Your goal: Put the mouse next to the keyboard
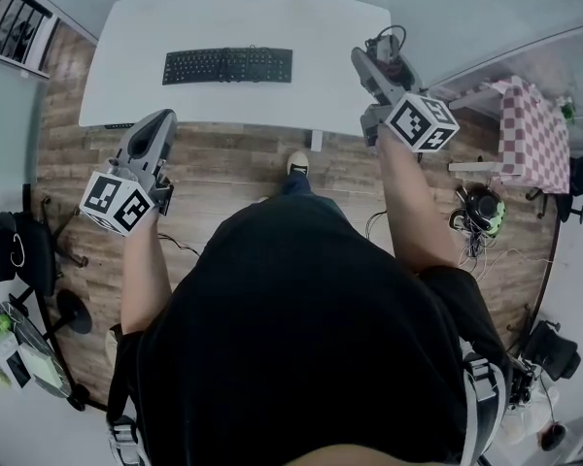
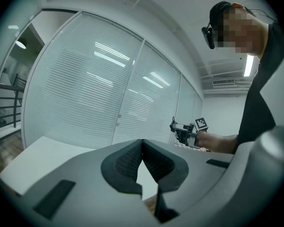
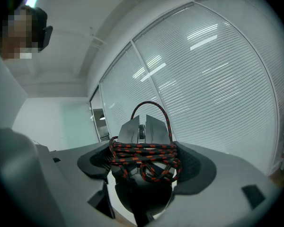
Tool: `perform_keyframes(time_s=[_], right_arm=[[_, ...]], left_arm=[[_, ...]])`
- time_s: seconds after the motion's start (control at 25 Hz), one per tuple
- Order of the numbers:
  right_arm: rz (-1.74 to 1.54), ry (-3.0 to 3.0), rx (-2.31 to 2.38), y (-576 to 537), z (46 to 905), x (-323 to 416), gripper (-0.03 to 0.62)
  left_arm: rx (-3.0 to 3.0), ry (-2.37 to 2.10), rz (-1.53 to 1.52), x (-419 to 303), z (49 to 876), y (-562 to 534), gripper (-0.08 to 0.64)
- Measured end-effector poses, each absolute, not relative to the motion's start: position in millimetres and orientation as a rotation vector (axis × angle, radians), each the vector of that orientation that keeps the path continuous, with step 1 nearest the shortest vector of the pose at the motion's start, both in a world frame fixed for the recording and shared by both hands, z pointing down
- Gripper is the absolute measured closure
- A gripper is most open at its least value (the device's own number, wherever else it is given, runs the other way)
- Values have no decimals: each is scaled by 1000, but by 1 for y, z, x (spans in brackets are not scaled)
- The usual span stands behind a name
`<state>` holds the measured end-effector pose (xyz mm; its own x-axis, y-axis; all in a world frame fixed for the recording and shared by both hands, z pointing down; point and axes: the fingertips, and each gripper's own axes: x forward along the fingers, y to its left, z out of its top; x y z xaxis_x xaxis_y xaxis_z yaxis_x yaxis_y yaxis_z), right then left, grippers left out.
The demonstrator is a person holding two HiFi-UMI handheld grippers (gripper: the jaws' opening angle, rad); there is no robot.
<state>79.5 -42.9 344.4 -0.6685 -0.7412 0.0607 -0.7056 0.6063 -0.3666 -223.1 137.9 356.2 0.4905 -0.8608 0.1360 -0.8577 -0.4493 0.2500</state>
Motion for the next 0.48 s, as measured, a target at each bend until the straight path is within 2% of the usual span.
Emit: perform_keyframes(time_s=[0.48], right_arm=[[-589, 2745, -1194, -95, 356, 91, 190]], left_arm=[[2428, -1490, -2, -207, 358, 96, 538]])
